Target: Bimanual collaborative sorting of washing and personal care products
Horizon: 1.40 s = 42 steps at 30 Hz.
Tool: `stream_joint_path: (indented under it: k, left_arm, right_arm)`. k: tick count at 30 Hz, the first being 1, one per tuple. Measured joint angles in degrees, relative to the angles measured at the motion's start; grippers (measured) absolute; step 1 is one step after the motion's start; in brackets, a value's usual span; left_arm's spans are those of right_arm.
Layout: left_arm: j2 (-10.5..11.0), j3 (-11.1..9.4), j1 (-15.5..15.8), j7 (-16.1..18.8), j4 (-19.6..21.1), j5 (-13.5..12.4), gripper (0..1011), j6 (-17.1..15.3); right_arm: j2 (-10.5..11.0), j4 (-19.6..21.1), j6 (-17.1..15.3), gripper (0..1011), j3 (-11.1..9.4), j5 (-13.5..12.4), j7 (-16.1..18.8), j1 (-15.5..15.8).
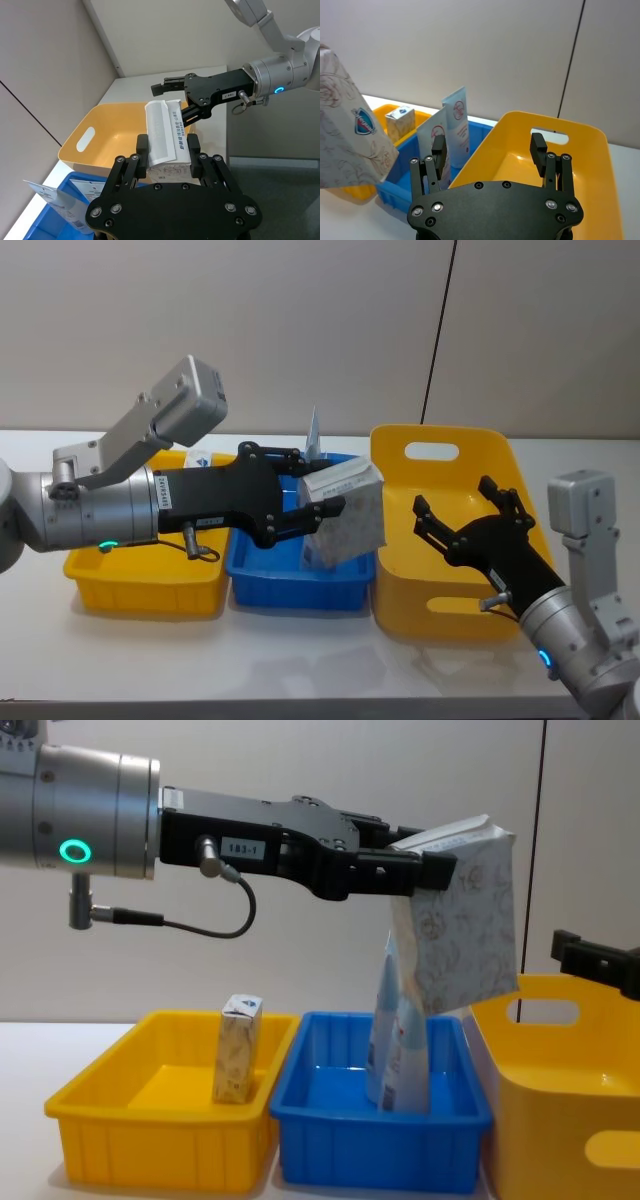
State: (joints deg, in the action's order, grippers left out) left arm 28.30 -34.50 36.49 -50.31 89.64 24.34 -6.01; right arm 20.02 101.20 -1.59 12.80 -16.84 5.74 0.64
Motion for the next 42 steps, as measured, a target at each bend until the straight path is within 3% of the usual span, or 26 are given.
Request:
stream_joint_path:
  k: [17,27,37,42]
  left_arm:
    - [0.0,0.0,0.0,0.0,0.0,0.0,429,0.0]
    - [0.0,0.0,0.0,0.0,0.0,0.0,429,0.0]
    - [0.0,0.0,0.0,0.0,0.0,0.0,429,0.0]
    - [0.0,0.0,0.0,0.0,0.0,0.0,429,0.0]
  right_arm:
    - [5.4,-1.3,2.4,1002,-0.6,-3.6,12.1,-2.2]
    - [10.4,-3.0,3.7,1002,-0.7,-6.5,21.6,-4.6]
    - [17.6,-6.5,4.8,1002,-0.7,-9.7,33.5,-8.1]
    - [19.7,-8.0,4.8,1002,-0.4,-10.6,37.5,-9.8]
